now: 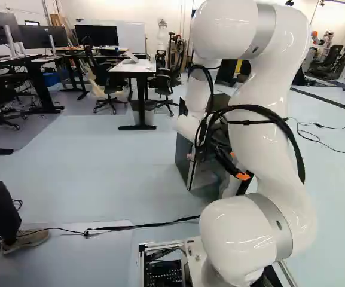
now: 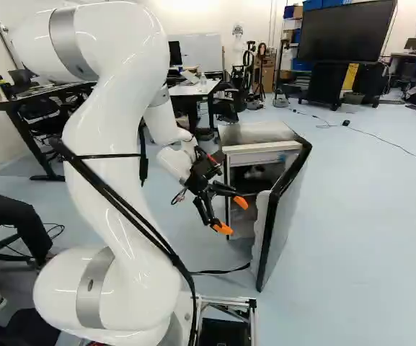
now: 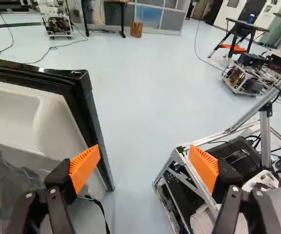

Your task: Open the fridge door

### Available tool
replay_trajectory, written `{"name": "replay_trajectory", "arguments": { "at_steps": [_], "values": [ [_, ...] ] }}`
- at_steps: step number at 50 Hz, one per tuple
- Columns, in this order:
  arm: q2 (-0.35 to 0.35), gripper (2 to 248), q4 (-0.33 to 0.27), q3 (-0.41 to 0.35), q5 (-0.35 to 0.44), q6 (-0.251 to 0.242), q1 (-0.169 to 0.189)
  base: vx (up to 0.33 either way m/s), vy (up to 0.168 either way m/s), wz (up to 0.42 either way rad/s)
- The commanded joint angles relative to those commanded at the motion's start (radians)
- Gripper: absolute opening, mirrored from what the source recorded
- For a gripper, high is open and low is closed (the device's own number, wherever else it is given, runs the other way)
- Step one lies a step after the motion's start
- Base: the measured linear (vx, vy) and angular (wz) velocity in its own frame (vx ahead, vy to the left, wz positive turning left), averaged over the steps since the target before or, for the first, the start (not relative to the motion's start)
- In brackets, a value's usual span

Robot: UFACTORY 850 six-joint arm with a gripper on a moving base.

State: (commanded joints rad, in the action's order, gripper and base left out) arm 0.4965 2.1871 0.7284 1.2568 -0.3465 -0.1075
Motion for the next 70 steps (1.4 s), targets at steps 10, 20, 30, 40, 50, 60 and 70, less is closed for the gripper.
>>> {"name": "replay_trajectory", "arguments": {
  "at_steps": [10,20,30,40,50,60,70],
  "values": [
    [0.008,247,-0.012,0.028,0.062,0.000,-0.035,0.000,0.000,0.000],
    [0.024,247,-0.017,0.079,0.089,0.000,-0.029,0.000,0.000,0.000],
    [0.046,247,-0.017,0.144,0.092,0.000,0.012,0.000,0.000,0.000],
    [0.071,247,-0.017,0.210,0.092,0.000,0.062,0.000,0.000,0.000],
    [0.096,247,-0.017,0.273,0.092,0.000,0.114,0.000,0.000,0.000],
    [0.120,247,-0.017,0.330,0.092,0.000,0.165,0.000,0.000,0.000],
    [0.143,247,-0.017,0.383,0.087,0.000,0.214,0.000,0.000,0.000]
  ]
}}
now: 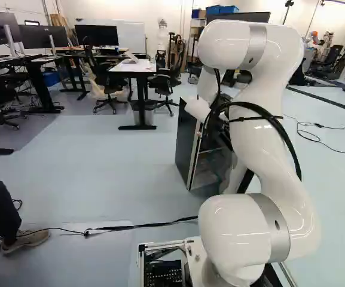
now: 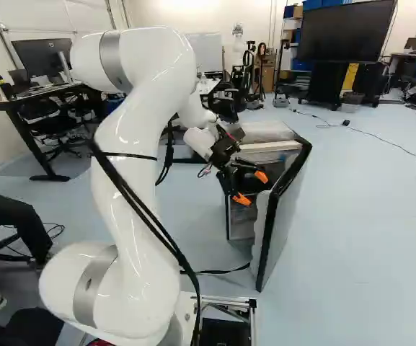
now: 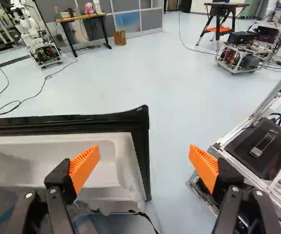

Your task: Open the fridge door

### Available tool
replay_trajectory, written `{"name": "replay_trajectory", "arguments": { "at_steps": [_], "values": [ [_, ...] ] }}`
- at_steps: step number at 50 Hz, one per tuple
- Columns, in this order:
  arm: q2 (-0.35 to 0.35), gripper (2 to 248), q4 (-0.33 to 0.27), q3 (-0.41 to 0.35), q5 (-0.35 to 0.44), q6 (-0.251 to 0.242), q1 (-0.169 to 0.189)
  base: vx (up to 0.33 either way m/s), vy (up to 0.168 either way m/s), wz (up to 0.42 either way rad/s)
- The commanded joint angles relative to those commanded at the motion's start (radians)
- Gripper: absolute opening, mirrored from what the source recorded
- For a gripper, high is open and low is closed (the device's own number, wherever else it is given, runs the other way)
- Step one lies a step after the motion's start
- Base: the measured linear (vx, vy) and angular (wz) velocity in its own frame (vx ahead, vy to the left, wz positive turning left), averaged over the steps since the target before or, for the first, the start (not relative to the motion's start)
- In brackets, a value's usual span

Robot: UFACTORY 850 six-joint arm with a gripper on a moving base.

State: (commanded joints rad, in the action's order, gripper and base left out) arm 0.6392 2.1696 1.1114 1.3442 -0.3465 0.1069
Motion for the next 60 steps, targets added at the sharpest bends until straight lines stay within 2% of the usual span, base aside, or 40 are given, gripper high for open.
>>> {"name": "replay_trajectory", "arguments": {
  "at_steps": [28,60],
  "values": [
    [0.068,247,0.004,0.150,-0.039,0.000,0.121,0.000,0.000,0.000],
    [0.154,247,0.040,0.328,-0.104,0.000,0.236,0.000,0.000,0.000]
  ]
}}
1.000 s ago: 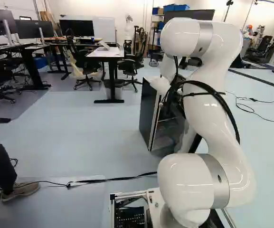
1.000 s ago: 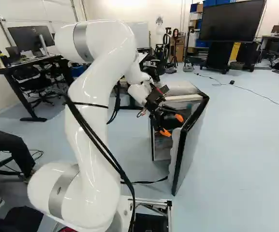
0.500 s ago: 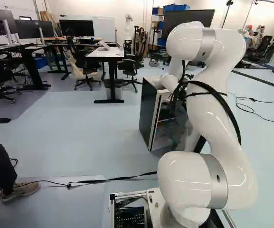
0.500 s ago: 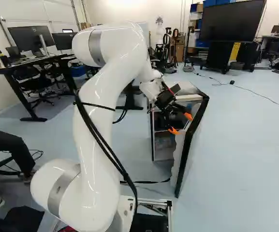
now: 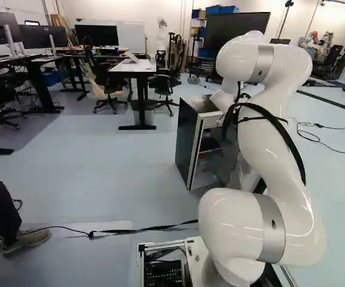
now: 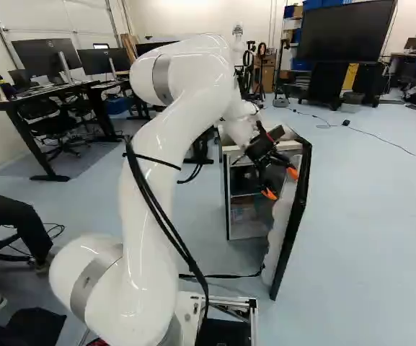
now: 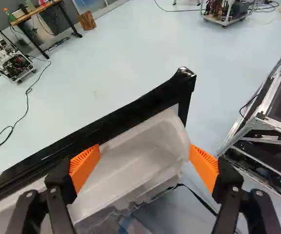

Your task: Open the fridge door

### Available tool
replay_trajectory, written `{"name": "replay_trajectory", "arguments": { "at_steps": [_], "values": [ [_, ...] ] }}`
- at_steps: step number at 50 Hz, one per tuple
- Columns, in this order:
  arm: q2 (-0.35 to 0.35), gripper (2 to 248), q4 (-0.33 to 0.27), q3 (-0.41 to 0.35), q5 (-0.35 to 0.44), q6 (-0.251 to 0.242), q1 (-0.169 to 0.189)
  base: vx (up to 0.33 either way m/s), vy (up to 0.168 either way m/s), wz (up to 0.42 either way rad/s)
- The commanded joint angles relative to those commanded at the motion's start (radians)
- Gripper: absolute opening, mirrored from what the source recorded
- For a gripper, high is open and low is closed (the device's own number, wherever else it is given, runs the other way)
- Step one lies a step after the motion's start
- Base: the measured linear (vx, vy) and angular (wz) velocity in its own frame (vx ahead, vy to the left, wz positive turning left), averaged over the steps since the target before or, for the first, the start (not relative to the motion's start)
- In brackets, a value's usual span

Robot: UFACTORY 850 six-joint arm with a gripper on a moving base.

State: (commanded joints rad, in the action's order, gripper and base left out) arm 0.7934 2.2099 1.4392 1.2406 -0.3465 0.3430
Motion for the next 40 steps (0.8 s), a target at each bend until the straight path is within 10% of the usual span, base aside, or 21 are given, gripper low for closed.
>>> {"name": "replay_trajectory", "arguments": {
  "at_steps": [40],
  "values": [
    [0.105,247,0.047,0.206,-0.075,0.000,0.123,0.000,0.000,0.000]
  ]
}}
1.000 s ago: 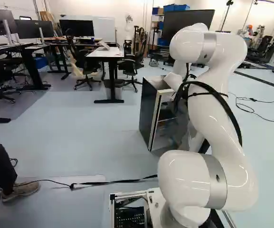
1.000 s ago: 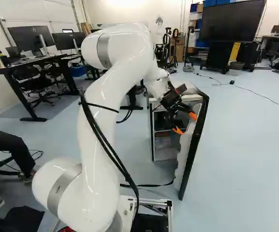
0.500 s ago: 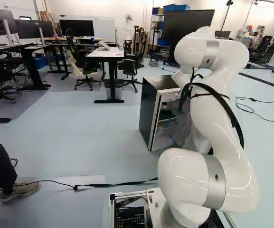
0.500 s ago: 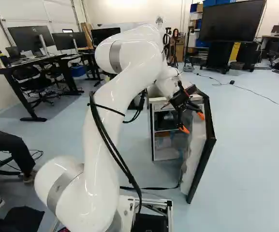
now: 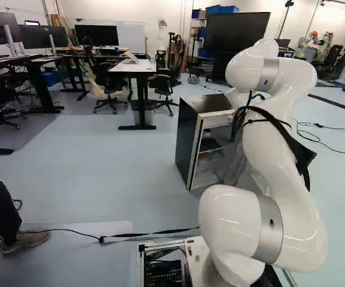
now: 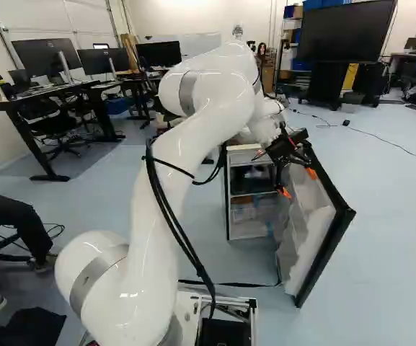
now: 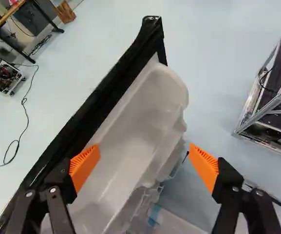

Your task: Open the fridge door

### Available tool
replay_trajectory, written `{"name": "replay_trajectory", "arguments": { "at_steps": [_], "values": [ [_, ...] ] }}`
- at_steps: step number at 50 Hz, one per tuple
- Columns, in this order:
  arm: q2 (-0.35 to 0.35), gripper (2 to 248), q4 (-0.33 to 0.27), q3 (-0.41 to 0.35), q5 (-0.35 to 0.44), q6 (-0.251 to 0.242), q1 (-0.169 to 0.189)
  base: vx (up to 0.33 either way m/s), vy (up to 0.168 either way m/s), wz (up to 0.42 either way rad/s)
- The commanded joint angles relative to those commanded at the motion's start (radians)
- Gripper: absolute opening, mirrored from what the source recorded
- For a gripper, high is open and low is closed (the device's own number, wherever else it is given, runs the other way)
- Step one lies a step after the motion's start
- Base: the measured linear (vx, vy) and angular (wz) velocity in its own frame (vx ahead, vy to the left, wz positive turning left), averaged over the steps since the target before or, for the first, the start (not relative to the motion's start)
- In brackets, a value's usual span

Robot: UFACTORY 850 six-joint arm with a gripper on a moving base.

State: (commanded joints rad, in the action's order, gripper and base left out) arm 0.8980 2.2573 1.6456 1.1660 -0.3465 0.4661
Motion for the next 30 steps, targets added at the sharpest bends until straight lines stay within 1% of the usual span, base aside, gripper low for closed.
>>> {"name": "replay_trajectory", "arguments": {
  "at_steps": [6,13,21,30],
  "values": [
    [0.007,247,0.003,0.014,-0.005,0.000,0.012,0.000,0.000,0.000],
    [0.002,247,0.004,0.004,-0.006,0.000,0.013,0.000,0.000,0.000],
    [-0.020,247,-0.007,-0.039,-0.007,0.000,0.001,0.000,0.000,0.000],
    [-0.051,247,-0.044,-0.099,-0.007,0.000,-0.019,0.000,0.000,0.000]
  ]
}}
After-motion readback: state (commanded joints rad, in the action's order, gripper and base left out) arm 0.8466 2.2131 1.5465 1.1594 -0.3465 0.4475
